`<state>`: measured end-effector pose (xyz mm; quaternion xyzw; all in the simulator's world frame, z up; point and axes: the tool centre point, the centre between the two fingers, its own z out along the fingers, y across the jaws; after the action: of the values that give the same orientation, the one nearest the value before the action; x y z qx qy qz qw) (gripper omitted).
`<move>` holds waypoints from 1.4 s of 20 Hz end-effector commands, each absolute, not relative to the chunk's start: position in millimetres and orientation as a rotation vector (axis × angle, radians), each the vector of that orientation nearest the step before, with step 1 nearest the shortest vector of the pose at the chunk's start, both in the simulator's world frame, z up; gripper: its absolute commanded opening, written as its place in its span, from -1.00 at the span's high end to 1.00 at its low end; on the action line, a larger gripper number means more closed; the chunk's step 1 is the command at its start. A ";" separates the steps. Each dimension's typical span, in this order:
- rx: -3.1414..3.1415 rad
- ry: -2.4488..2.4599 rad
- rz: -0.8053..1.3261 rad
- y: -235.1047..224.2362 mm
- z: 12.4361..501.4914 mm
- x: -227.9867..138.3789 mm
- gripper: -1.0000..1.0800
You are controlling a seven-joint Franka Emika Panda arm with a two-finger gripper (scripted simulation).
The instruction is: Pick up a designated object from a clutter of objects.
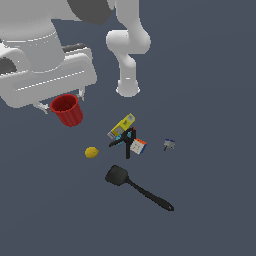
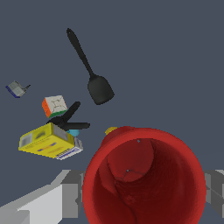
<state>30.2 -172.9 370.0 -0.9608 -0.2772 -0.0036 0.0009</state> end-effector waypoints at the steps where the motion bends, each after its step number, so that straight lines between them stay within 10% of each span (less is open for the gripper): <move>1: -3.018 -0.871 -0.009 -185.8 382.5 35.6 1.00; 28: -3.018 -0.868 0.003 -218.3 421.9 57.7 1.00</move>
<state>56.0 -219.9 418.0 -0.9611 -0.2760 0.0019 0.0012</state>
